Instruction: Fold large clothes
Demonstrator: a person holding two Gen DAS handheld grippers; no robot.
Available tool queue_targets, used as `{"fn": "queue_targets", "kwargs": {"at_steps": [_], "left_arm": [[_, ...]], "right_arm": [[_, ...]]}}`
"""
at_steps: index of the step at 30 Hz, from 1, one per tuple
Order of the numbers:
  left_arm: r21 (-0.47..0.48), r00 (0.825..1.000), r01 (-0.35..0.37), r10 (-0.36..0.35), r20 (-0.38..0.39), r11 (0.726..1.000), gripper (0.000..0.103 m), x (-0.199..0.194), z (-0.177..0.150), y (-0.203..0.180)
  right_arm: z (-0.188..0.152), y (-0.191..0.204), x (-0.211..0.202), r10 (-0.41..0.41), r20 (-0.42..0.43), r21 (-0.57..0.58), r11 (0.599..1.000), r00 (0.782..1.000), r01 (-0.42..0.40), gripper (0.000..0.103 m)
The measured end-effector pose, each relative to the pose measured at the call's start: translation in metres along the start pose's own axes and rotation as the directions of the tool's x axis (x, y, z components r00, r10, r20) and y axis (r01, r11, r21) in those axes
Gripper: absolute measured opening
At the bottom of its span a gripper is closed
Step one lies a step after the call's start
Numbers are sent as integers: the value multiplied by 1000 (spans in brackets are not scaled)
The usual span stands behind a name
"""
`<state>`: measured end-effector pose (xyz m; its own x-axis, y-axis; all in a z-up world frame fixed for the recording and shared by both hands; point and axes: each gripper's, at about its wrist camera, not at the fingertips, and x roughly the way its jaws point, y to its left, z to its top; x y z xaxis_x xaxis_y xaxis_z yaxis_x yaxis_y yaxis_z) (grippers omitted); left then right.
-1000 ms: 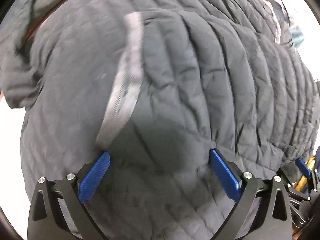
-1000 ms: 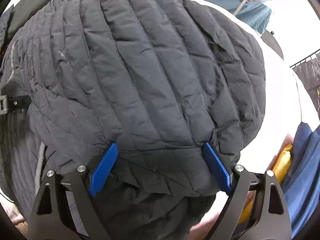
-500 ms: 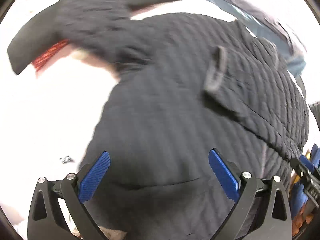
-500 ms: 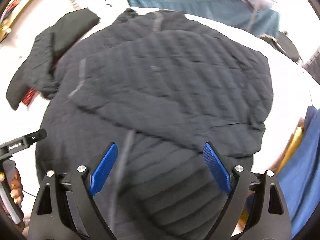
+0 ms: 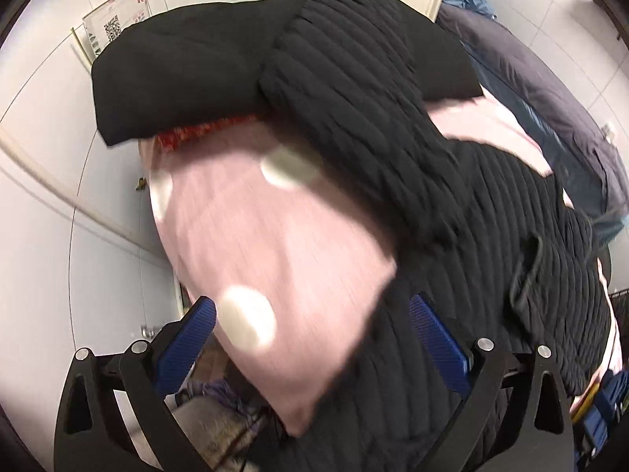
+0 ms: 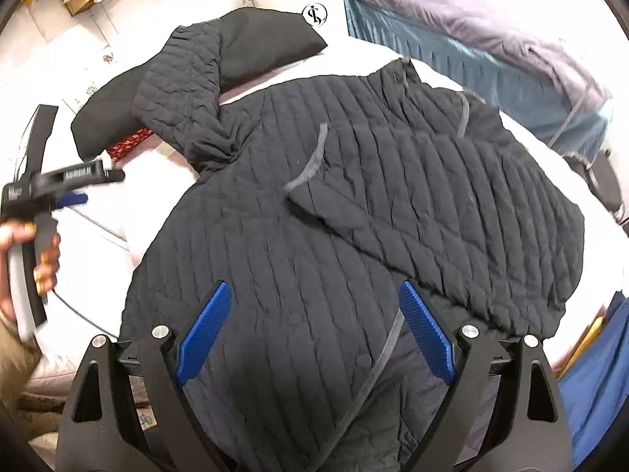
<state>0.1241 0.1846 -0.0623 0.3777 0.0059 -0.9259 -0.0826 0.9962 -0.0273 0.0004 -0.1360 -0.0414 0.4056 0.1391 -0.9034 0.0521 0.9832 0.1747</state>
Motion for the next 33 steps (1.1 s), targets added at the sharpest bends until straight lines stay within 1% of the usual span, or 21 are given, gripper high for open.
{"fn": "queue_targets", "kwargs": {"at_steps": [2, 6, 8, 10, 13, 16, 17, 18, 20, 21, 22, 23, 24, 25, 26, 27, 28, 30, 31, 33], "left_arm": [[-20, 999, 31, -31, 17, 999, 96, 7, 26, 15], [-67, 995, 90, -87, 52, 994, 95, 21, 76, 34], [-89, 990, 113, -105, 95, 990, 94, 24, 100, 38], [-100, 981, 137, -121, 152, 985, 94, 22, 125, 41], [-57, 974, 151, -138, 182, 987, 94, 23, 155, 27], [9, 969, 164, -163, 186, 986, 94, 28, 181, -2], [43, 968, 161, -166, 186, 986, 94, 32, 188, -18], [74, 970, 138, -150, 190, 988, 95, 36, 194, -32], [137, 976, 31, -60, 208, 990, 96, 48, 205, -66], [160, 976, -46, 10, 216, 986, 96, 57, 211, -84], [171, 974, -90, 51, 219, 981, 96, 64, 214, -96], [181, 972, -126, 85, 218, 975, 96, 73, 219, -108], [192, 972, -147, 106, 211, 970, 96, 82, 222, -119], [214, 971, -181, 140, 194, 960, 96, 96, 225, -133], [228, 965, -225, 185, 185, 947, 96, 105, 226, -140], [245, 951, -292, 253, 180, 924, 96, 118, 227, -147], [261, 935, -344, 306, 178, 902, 96, 129, 227, -151], [283, 920, -386, 347, 180, 878, 96, 141, 226, -153], [294, 916, -397, 357, 184, 869, 96, 146, 224, -152], [302, 912, -406, 362, 192, 862, 89, 147, 221, -151]], "right_arm": [[5, 7, 5, -5, -3, 4, 1000, 1000, 5, 87], [21, 24, 29, -17, -47, 7, 1000, 999, 17, 87], [29, 31, 35, -25, -51, 12, 1000, 998, 26, 87], [34, 37, 39, -43, -54, 7, 999, 998, 44, 87], [36, 39, 41, -69, -66, 12, 998, 995, 69, 87], [36, 34, 44, -88, -87, 54, 994, 992, 93, 87], [36, 33, 44, -95, -93, 71, 992, 991, 102, 87], [35, 31, 44, -100, -98, 86, 990, 990, 109, 87], [34, 29, 43, -114, -105, 106, 986, 988, 125, 87], [33, 28, 42, -122, -106, 112, 985, 987, 134, 87], [32, 27, 40, -132, -107, 118, 983, 985, 144, 87], [30, 26, 38, -141, -111, 127, 980, 984, 155, 87], [28, 23, 36, -148, -115, 135, 977, 982, 163, 87], [26, 20, 35, -154, -119, 149, 974, 981, 171, 87], [24, 17, 33, -161, -123, 163, 970, 979, 180, 87], [23, 14, 31, -168, -125, 173, 967, 978, 188, 87], [21, 11, 29, -177, -126, 184, 963, 976, 198, 87], [16, 1, 24, -192, -126, 215, 952, 973, 216, 87], [14, -3, 22, -197, -126, 231, 947, 972, 222, 87], [8, -12, 18, -202, -124, 263, 937, 971, 229, 87]]}}
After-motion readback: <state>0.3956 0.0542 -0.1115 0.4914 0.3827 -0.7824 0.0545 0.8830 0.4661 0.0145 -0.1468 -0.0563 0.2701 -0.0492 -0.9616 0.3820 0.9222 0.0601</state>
